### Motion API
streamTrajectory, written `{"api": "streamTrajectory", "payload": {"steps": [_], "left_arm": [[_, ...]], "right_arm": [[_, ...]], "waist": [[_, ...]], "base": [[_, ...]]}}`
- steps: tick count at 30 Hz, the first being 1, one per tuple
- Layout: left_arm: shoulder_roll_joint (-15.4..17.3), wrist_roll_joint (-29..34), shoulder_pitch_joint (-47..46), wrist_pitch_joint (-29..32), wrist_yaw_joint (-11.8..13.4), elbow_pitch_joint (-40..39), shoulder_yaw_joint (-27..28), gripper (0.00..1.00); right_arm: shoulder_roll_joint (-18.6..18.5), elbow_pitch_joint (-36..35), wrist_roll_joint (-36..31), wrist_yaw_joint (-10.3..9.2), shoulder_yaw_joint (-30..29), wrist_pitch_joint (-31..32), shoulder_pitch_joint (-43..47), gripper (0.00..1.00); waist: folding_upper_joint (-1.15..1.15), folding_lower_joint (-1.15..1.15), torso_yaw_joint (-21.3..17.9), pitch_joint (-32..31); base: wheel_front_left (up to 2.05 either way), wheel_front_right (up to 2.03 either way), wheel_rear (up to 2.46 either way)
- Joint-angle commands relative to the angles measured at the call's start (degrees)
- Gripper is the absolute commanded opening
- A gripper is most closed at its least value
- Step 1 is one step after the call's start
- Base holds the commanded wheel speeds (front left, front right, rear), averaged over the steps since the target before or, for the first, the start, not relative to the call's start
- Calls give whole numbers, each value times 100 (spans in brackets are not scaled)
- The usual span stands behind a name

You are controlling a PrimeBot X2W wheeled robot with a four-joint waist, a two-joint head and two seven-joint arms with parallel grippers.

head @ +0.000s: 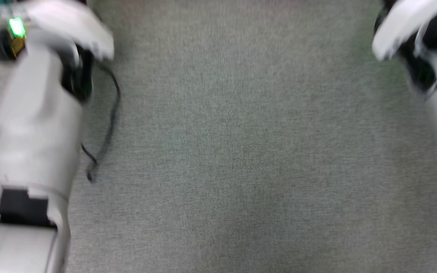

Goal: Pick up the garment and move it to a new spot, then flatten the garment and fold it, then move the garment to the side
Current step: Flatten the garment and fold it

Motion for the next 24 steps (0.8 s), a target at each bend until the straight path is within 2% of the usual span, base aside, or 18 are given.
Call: {"api": "streamTrajectory", "payload": {"steps": [1,4,8,9,16,24], "left_arm": [[18,0,231,-56,-17,-23,13,0],[41,-47,842,-86,-42,-213,103,0],[93,42,1783,-96,-17,-929,337,0],[58,132,2503,-97,67,-1568,507,0],[147,202,4274,-38,422,-2993,691,0],[310,205,6325,626,1082,-4980,809,0]], "right_arm": [[-82,-8,65,-6,54,-76,226,0],[-195,-123,301,-6,215,-214,776,0],[-400,-426,533,-7,339,-431,1422,0],[-609,-723,632,-7,363,-564,1872,0],[-1036,-1504,577,-9,234,-460,3071,0],[-1218,-2489,174,-10,-523,87,4794,0]], "waist": [[0,0,15,-318],[0,0,31,-640],[0,0,60,-1070],[0,0,102,-1382],[0,0,144,-1982],[0,0,227,-2421]], "base": [[0,0,0],[0,0,0],[0,0,0],[0,0,0],[0,0,0],[0,0,0]]}}
